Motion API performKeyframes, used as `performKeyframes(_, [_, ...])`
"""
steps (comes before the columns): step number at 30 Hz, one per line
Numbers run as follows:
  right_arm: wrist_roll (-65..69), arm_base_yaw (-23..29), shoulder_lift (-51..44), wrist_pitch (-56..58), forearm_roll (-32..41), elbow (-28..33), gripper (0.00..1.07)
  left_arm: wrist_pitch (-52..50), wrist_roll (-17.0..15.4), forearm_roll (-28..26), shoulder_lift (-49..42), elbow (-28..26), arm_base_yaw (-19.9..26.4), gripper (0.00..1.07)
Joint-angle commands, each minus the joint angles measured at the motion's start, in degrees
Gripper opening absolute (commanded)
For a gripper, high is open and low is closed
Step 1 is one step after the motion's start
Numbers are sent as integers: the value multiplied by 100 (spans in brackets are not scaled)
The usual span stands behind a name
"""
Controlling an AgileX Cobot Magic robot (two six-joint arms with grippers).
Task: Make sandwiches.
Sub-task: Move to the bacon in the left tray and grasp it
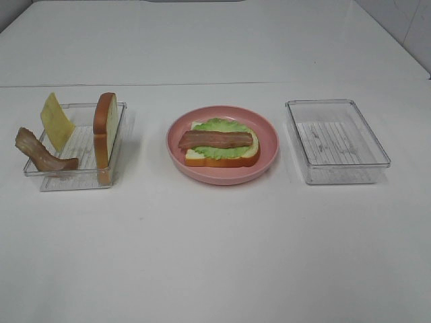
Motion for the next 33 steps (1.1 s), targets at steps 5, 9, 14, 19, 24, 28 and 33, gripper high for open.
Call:
performKeyframes(5, [-103, 0, -1077, 34, -52, 527, 98, -69, -11, 11, -86, 6, -23, 100])
performKeyframes(9, [-126, 0, -1387, 63, -57, 539, 98, -69, -11, 11, -86, 6, -23, 100])
performKeyframes(14, [-160, 0, -2017, 155, -97, 607, 98, -69, -11, 11, -86, 6, -23, 100])
performKeyframes(19, [-246, 0, -1988, 178, -69, 630, 98, -69, -11, 11, -74, 6, -23, 100])
performKeyframes(24, [-241, 0, -1988, 178, -69, 630, 98, -69, -11, 11, -74, 6, -23, 100])
performKeyframes(28, [-241, 0, -1988, 178, -63, 630, 98, -69, -11, 11, -74, 6, -23, 100])
performKeyframes(33, [-229, -17, -1988, 172, -29, 630, 98, -69, -11, -6, -74, 6, -23, 100])
